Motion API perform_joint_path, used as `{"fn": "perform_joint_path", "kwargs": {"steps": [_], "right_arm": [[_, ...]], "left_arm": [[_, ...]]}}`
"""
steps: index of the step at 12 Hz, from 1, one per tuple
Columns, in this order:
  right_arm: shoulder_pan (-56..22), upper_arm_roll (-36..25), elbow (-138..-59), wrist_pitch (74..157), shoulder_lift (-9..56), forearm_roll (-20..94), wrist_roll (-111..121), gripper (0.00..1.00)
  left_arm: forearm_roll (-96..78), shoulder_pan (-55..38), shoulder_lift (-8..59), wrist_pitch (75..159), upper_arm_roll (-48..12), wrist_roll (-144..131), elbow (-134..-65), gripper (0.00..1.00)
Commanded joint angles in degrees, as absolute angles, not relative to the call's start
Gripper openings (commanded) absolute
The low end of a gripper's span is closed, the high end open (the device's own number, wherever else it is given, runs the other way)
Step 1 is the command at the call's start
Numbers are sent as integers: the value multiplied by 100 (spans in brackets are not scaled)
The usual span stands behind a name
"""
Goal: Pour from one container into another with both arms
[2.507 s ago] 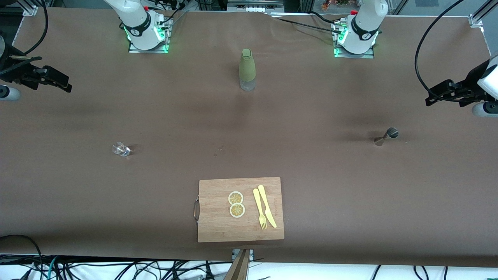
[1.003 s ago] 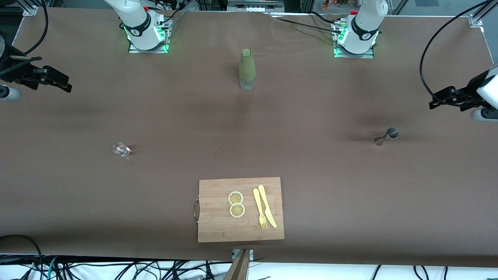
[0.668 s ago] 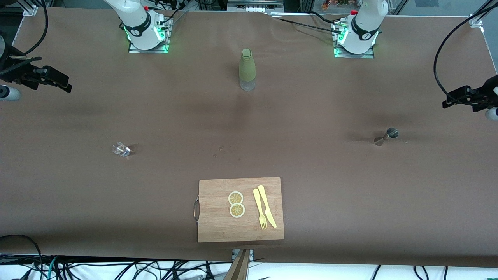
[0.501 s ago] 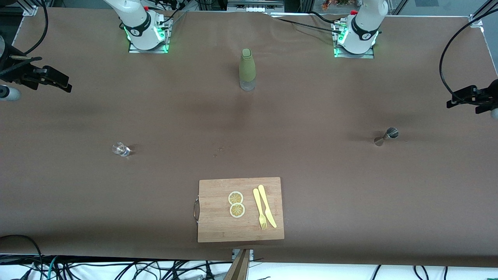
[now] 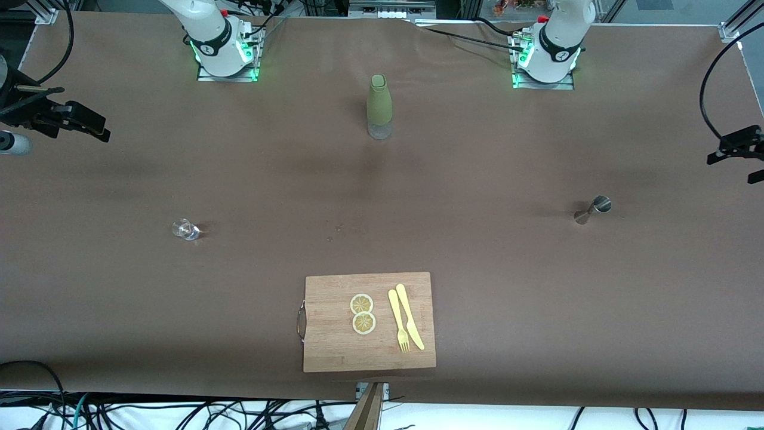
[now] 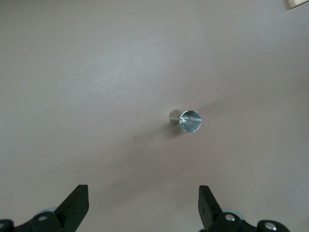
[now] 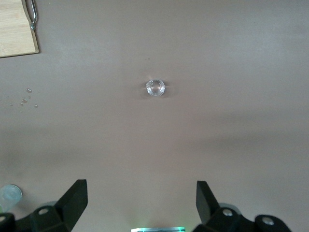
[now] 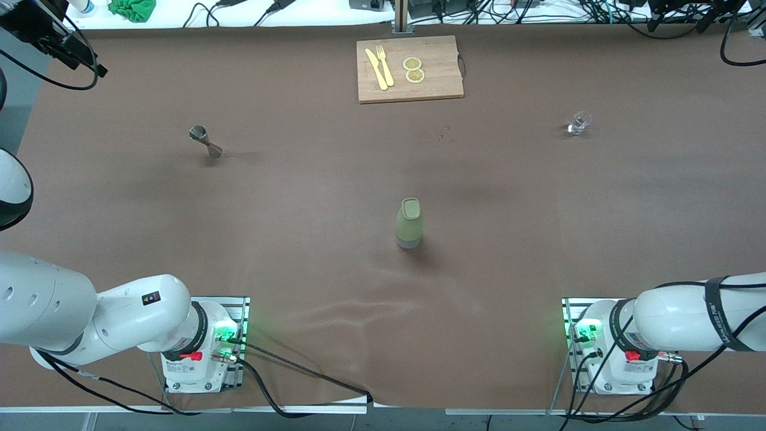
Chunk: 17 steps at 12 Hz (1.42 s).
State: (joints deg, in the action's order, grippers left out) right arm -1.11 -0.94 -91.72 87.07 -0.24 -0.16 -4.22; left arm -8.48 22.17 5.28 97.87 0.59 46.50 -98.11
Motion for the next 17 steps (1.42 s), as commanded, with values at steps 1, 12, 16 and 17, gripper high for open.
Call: {"fn": "perform_joint_path", "kwargs": {"steps": [1,12,16,17], "right_arm": [[-105,-105,-9132,8684,-18,35,-466,100],[-88,-237,-9132,8736,228,79,243,100],[34,-720,-9114,8727,789,97,2937,100],[122,-799,-9106,8745,930,131,3649,100]], "left_arm": [[-1046,2434,703,9144,9,5132,-9029,100],[-2294,3576,1432,8781,9,7304,-8281,100],[-2601,3814,1739,8491,9,7575,-8042,100],[-2689,3858,1784,8421,9,7637,-8042,100]]}}
